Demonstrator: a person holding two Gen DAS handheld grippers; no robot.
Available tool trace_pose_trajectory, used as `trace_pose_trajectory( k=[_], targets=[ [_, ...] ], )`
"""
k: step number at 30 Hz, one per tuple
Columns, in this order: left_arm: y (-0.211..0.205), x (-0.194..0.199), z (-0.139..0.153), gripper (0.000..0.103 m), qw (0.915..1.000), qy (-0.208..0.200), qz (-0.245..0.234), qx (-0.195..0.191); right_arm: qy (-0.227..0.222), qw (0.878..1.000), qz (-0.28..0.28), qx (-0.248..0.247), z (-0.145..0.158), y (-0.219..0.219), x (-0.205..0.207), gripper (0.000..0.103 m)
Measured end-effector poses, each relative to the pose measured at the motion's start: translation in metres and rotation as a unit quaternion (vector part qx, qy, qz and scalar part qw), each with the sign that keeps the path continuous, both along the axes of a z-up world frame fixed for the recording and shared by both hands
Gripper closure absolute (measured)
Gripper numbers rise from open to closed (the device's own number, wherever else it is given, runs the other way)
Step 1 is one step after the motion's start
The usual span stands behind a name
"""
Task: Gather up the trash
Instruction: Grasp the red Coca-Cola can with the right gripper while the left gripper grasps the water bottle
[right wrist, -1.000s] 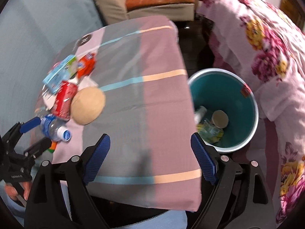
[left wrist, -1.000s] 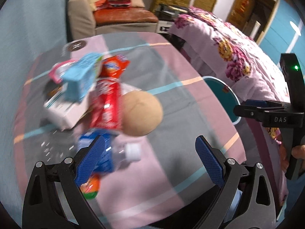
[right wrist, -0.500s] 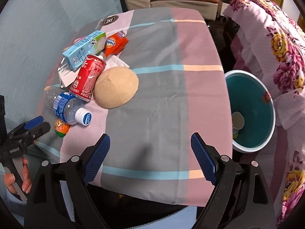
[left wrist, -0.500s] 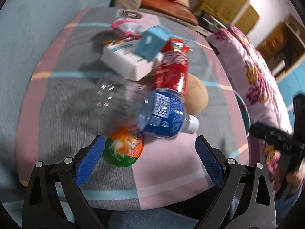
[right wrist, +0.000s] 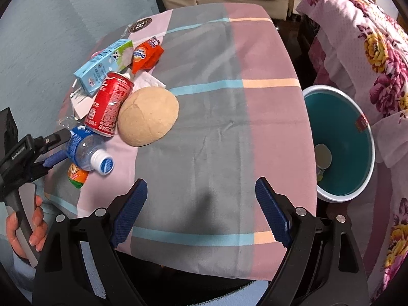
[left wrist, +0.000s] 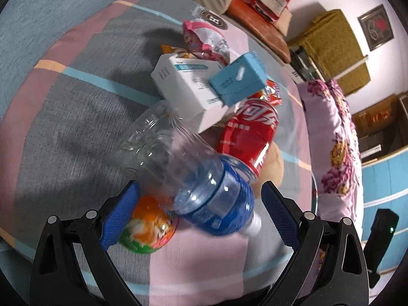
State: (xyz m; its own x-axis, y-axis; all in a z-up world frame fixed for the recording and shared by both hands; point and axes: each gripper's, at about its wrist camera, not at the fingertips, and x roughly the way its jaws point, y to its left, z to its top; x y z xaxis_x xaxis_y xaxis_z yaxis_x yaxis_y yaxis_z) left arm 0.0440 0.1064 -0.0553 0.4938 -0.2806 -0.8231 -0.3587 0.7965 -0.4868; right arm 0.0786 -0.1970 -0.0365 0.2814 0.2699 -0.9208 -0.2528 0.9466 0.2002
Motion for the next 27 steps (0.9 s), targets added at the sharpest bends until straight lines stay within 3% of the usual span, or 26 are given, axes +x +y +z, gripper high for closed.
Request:
trace_pose_trajectory(
  k=[5, 11, 16, 18, 21, 27],
  targets=[
    [0.0, 0.01, -0.01, 0.008, 0.9997, 0.008, -0.007, 0.02, 0.009, 1.0, 0.002, 0.007, -0.003, 0.006, 0.007, 0.02],
    [-0.001, 0.007, -0.002, 0.015, 0.9952, -0.02, -0.05, 0.082, 0.012, 1.0, 0.012, 0.016, 0.003, 0.029, 0.023, 0.02],
    [0.01, 0.002, 0.0, 0.018, 0.9918, -0.032, -0.069, 0.103, 0.014, 0.999, 0.027, 0.039, 0.009, 0.061, 0.037, 0.021],
    [0.018, 0.001, -0.001, 0.018, 0.9918, -0.035, -0.072, 0.099, 0.007, 0.998, 0.039, 0.043, 0.014, 0.08, 0.043, 0.023],
    [0.026, -0.001, -0.004, 0.018, 0.9927, -0.04, -0.077, 0.084, 0.011, 0.997, 0.057, 0.048, 0.014, 0.106, 0.054, 0.037],
    [0.034, 0.001, -0.011, 0.015, 0.995, -0.039, -0.077, 0.052, 0.034, 0.995, 0.083, 0.048, 0.003, 0.149, 0.078, 0.037]
  ],
)
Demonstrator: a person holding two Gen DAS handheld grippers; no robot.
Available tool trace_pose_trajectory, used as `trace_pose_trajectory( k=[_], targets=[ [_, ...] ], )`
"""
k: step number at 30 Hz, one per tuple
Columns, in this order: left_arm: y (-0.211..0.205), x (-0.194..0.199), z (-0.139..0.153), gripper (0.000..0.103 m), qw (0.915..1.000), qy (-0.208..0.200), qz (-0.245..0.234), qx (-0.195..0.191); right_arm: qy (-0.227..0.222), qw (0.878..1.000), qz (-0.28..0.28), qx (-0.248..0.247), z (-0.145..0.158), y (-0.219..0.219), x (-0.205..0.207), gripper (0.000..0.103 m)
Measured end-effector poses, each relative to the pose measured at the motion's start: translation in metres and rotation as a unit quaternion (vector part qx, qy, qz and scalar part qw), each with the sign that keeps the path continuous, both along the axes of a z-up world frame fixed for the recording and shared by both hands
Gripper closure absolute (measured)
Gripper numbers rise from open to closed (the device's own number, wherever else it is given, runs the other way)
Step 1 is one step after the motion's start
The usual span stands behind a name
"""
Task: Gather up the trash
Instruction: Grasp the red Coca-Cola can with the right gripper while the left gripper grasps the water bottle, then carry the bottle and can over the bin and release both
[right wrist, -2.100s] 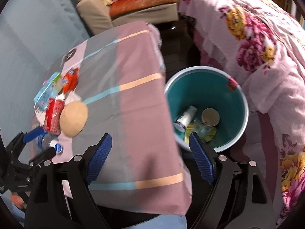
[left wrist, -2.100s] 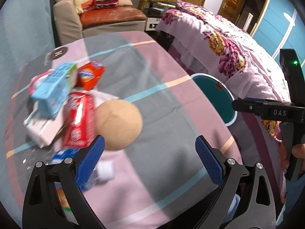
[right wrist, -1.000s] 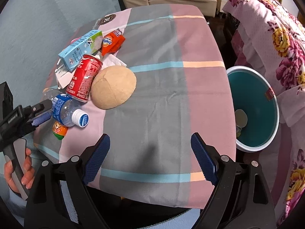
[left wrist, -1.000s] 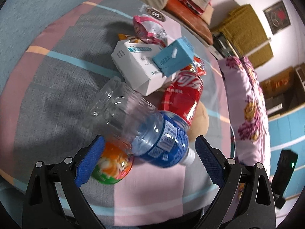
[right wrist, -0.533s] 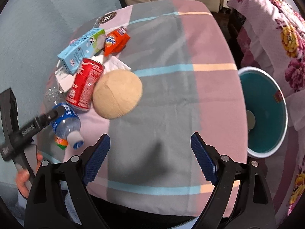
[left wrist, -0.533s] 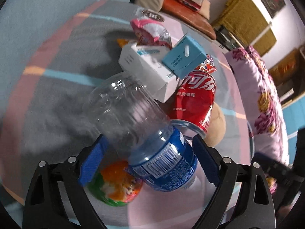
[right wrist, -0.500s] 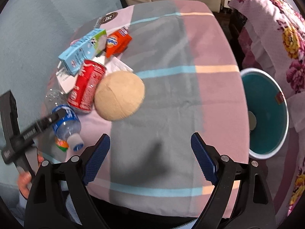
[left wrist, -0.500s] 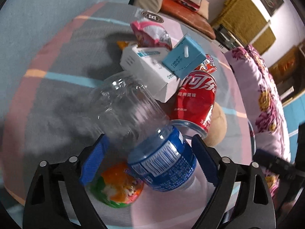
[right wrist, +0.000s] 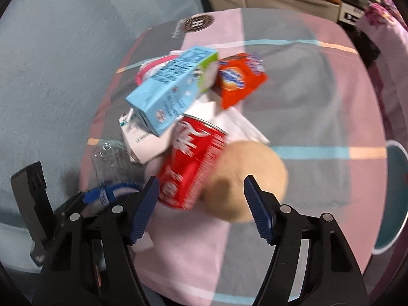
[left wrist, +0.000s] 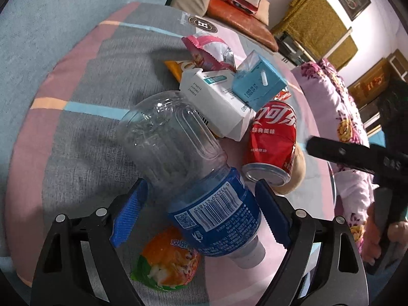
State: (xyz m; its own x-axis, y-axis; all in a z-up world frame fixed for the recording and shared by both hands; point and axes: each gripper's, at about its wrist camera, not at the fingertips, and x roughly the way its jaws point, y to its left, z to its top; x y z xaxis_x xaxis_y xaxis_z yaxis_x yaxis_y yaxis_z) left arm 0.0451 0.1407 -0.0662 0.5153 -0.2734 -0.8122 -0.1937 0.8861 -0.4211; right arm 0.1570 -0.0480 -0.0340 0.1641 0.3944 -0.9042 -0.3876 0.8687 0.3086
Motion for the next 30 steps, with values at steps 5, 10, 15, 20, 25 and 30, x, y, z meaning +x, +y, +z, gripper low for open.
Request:
trace_pose_trajectory(
  k=[5, 10, 15, 20, 25, 30],
  targets=[
    [0.001, 0.0, -0.006, 0.015, 0.9998, 0.006, 0.0, -0.021, 0.008, 1.0, 0.011, -0.012, -0.016, 0.021, 0.015, 0.036],
    [-0.003, 0.002, -0.009, 0.017, 0.9997, 0.01, -0.002, -0.022, 0.0, 1.0, 0.017, -0.012, -0.023, 0.03, 0.019, 0.041],
    [-0.008, -0.002, 0.0, 0.023, 0.9998, -0.002, 0.007, 0.019, -0.016, 0.999, 0.034, -0.006, -0.018, 0.03, 0.012, 0.052],
    [-0.009, -0.01, 0.01, 0.023, 0.9994, -0.009, 0.008, 0.031, -0.034, 0.999, 0.023, 0.015, 0.0, 0.011, 0.003, 0.052],
    [-0.017, -0.017, 0.027, 0.023, 0.9988, -0.023, 0.004, 0.043, -0.059, 0.998, -0.003, 0.014, 0.016, -0.022, -0.007, 0.052],
    [-0.044, -0.01, 0.046, 0.023, 0.9971, -0.04, -0.029, 0.057, -0.095, 0.995, -0.034, 0.007, 0.031, -0.065, -0.022, 0.052]
  ],
)
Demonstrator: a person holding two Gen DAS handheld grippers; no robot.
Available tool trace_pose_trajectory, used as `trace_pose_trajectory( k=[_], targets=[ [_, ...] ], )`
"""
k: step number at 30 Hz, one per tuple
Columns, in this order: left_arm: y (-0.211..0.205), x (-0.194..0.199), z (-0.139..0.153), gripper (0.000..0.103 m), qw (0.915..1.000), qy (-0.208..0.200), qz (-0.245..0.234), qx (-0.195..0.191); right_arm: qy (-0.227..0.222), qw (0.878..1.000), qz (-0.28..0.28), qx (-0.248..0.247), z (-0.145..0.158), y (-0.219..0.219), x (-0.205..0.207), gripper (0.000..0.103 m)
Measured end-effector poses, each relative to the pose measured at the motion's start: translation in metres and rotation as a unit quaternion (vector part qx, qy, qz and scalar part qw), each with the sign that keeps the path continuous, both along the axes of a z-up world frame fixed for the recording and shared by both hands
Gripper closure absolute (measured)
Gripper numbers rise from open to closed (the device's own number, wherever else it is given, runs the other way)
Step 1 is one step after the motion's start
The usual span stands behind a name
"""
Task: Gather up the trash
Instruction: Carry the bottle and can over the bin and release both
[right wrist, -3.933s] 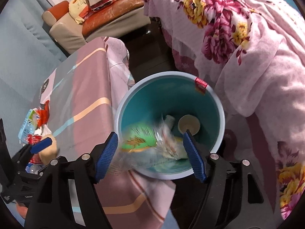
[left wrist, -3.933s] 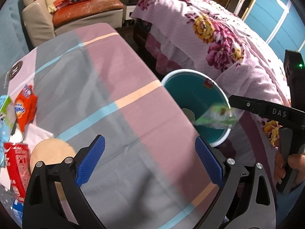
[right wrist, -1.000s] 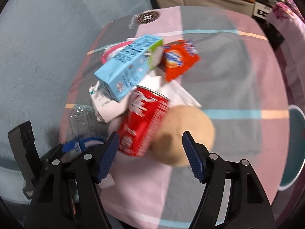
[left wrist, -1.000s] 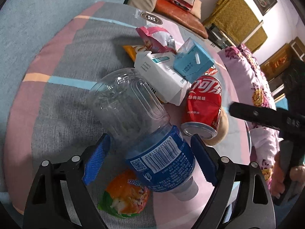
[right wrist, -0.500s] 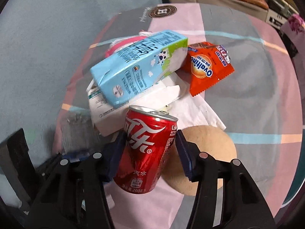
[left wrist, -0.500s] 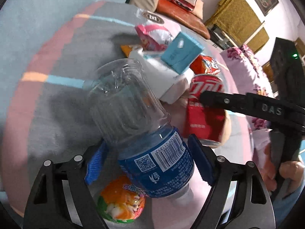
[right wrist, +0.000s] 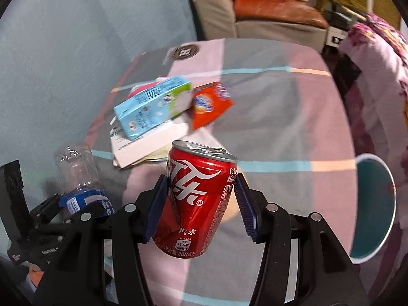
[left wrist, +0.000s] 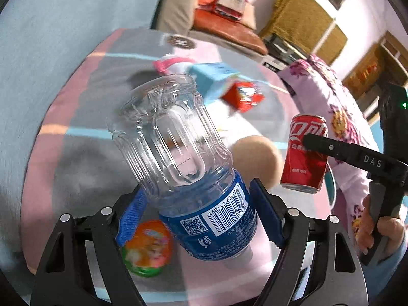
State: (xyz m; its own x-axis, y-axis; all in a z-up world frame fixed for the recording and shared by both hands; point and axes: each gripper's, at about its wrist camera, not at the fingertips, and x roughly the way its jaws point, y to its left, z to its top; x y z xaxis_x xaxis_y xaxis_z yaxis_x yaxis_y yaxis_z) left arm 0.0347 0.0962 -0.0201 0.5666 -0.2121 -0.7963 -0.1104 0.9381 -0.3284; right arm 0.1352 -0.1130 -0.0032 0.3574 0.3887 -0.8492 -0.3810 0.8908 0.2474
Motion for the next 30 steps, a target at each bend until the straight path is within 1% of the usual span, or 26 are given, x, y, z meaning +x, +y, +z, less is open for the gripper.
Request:
trace_pose_trajectory(
  k=[3, 5, 8, 14, 16, 19, 24, 26, 30],
  targets=[
    [-0.027, 0.01, 0.007, 0.023, 0.9995, -0.006, -0.028, 0.017, -0.01, 0.999, -0.029, 0.011, 0.007, -0.037, -0.006, 0.052],
    [-0.045, 0.016, 0.011, 0.023, 0.9987, -0.008, -0.044, 0.025, -0.013, 0.999, -0.045, 0.015, 0.007, -0.054, -0.004, 0.052],
    [-0.072, 0.027, 0.014, 0.023, 0.997, -0.01, -0.07, 0.031, -0.016, 0.997, -0.077, 0.018, 0.009, -0.09, -0.007, 0.052],
    [-0.134, 0.049, 0.021, 0.023, 0.9906, -0.017, -0.124, 0.056, -0.024, 0.99, -0.132, 0.031, 0.004, -0.157, -0.013, 0.052],
    [-0.152, 0.056, 0.022, 0.023, 0.9883, -0.019, -0.14, 0.059, -0.027, 0.987, -0.154, 0.038, 0.002, -0.182, -0.016, 0.052],
    [-0.184, 0.069, 0.023, 0.023, 0.9835, -0.025, -0.168, 0.062, -0.029, 0.983, -0.179, 0.042, -0.001, -0.211, -0.017, 0.052],
    [-0.247, 0.087, 0.026, 0.023, 0.9707, -0.036, -0.226, 0.073, -0.035, 0.972, -0.228, 0.05, -0.005, -0.264, -0.023, 0.052],
    [-0.266, 0.092, 0.024, 0.023, 0.9667, -0.034, -0.243, 0.073, -0.037, 0.967, -0.248, 0.046, -0.008, -0.285, -0.027, 0.052],
    [-0.305, 0.102, 0.016, 0.023, 0.9593, -0.031, -0.271, 0.072, -0.039, 0.961, -0.27, 0.034, -0.014, -0.312, -0.033, 0.052]
  ],
)
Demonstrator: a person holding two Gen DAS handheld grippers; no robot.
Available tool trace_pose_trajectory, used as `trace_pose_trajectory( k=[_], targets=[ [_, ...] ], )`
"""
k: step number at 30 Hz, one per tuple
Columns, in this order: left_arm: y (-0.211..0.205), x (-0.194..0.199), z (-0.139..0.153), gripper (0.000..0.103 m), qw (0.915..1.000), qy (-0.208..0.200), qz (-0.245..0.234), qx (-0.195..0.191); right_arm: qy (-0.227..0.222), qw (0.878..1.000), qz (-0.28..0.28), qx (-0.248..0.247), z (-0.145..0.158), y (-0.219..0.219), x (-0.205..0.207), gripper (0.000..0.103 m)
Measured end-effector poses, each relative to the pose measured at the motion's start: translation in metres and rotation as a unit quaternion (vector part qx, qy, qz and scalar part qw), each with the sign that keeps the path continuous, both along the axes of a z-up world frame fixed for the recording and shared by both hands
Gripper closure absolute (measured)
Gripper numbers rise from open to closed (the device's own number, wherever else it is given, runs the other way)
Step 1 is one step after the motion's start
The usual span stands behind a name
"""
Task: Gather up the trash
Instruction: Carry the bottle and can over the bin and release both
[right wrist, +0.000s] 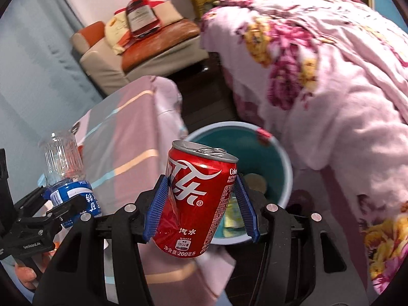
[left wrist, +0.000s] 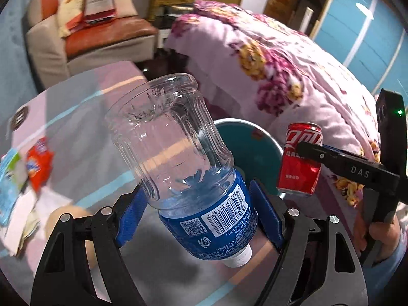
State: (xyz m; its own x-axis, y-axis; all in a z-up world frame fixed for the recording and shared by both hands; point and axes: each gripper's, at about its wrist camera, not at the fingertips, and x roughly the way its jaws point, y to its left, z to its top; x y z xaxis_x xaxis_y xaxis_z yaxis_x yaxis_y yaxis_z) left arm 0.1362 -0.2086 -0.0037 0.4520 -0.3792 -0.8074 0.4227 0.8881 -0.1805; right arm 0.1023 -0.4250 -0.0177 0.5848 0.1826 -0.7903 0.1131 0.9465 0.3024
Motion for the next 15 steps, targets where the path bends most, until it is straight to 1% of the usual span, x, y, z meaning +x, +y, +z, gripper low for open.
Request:
trace_pose_trajectory(
  k=[4, 7, 14, 15],
  targets=[
    [-0.028, 0.007, -0.011, 0.023, 0.9998, 0.004, -0.018, 0.008, 0.003, 1.0, -0.018, 0.003, -0.007, -0.025, 0.0, 0.052],
    [-0.048, 0.015, -0.021, 0.023, 0.9993, 0.01, -0.03, 0.018, 0.0, 1.0, -0.028, 0.002, -0.009, -0.036, 0.001, 0.052],
    [-0.077, 0.027, -0.042, 0.024, 0.9974, 0.026, -0.055, 0.038, 0.013, 0.999, -0.045, 0.004, -0.02, -0.055, 0.004, 0.052],
    [-0.081, 0.028, -0.045, 0.026, 0.9972, 0.029, -0.057, 0.038, 0.015, 0.999, -0.045, 0.003, -0.02, -0.056, 0.003, 0.052]
  ],
)
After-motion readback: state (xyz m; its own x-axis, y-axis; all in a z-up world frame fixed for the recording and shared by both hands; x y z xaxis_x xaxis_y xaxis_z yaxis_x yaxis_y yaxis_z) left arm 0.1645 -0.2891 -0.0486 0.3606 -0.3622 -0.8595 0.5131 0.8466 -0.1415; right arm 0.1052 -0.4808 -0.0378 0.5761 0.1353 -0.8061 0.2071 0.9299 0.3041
